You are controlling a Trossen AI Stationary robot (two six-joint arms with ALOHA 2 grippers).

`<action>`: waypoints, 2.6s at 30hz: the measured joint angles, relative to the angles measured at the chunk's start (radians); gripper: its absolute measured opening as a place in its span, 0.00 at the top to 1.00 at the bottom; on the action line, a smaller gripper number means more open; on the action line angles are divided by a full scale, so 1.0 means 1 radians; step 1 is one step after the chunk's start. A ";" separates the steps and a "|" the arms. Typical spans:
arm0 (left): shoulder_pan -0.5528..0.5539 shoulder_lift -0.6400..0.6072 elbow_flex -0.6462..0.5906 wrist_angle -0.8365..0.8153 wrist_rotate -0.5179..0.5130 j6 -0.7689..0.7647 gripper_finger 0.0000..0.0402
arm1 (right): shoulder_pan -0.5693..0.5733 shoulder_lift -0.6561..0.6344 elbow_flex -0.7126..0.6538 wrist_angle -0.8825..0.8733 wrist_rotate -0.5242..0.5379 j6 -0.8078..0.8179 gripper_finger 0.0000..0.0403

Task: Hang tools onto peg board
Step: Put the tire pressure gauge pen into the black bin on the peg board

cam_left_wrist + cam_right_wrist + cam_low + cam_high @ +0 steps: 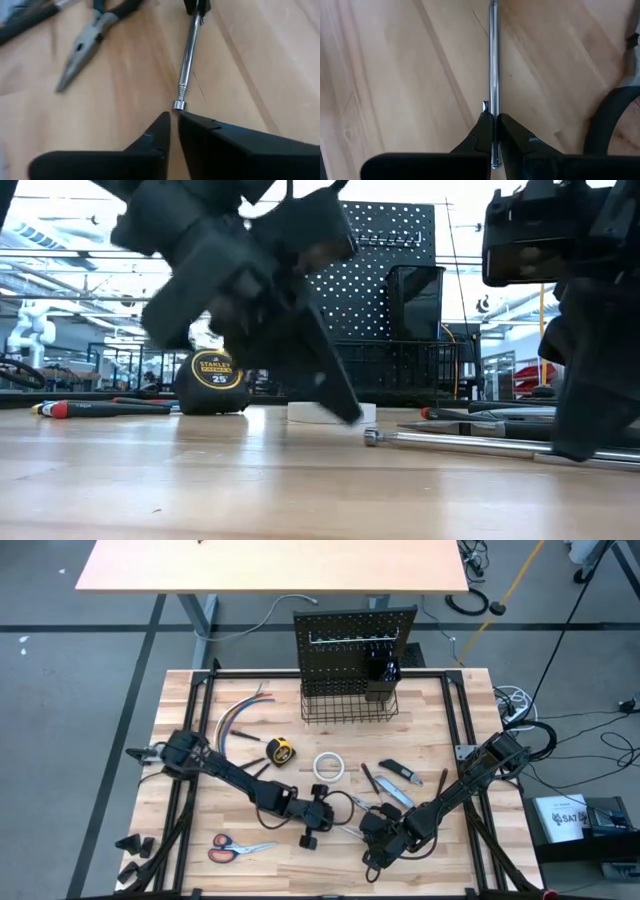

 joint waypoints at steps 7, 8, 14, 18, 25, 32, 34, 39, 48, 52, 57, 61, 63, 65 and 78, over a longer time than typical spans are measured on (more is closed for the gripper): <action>-0.023 -0.121 0.000 -0.018 -0.028 -0.012 0.73 | 0.000 0.000 0.000 -0.005 -0.007 0.004 0.98; -0.028 -0.127 0.000 -0.005 -0.030 -0.004 0.72 | 0.000 0.000 0.000 -0.005 -0.010 0.004 0.98; -0.062 -0.039 -0.001 0.276 -0.032 0.167 0.70 | -0.006 0.000 0.000 0.007 -0.026 -0.005 0.98; -0.051 0.032 -0.002 0.312 -0.032 0.170 0.70 | -0.006 0.000 -0.001 0.017 -0.026 -0.011 0.98; -0.014 0.107 0.040 0.273 0.023 0.122 0.70 | -0.007 0.000 -0.001 0.021 -0.030 -0.031 0.98; 0.008 0.161 0.106 0.143 0.067 0.062 0.70 | -0.006 0.000 -0.001 0.023 -0.027 -0.031 0.98; 0.007 0.167 0.118 0.112 0.052 0.063 0.70 | -0.006 0.001 -0.001 0.023 -0.020 -0.031 0.98; 0.008 0.168 0.122 0.073 0.055 0.086 0.73 | -0.006 0.001 -0.001 0.026 -0.013 -0.034 0.98; 0.010 0.170 0.118 0.051 0.120 0.100 0.96 | -0.004 0.003 -0.004 0.115 0.028 -0.092 0.92; 0.010 0.170 0.119 0.045 0.120 0.099 0.96 | -0.001 -0.009 0.003 0.119 0.028 -0.131 0.84; 0.010 0.165 0.115 0.092 0.119 0.098 0.96 | 0.019 -0.090 0.002 0.117 0.047 -0.192 0.77; 0.008 0.144 0.112 0.107 0.096 0.106 0.96 | 0.061 -0.179 0.003 0.115 0.164 -0.268 0.74; 0.006 0.120 0.108 0.090 0.061 0.123 0.96 | 0.098 -0.236 0.003 0.115 0.278 -0.311 0.74; 0.005 0.092 0.108 0.105 0.041 0.126 0.96 | 0.143 -0.289 0.004 0.102 0.415 -0.335 0.74; -0.042 -0.117 -0.082 0.535 -0.008 0.200 0.96 | 0.357 -0.382 -0.025 0.027 0.835 -0.298 0.74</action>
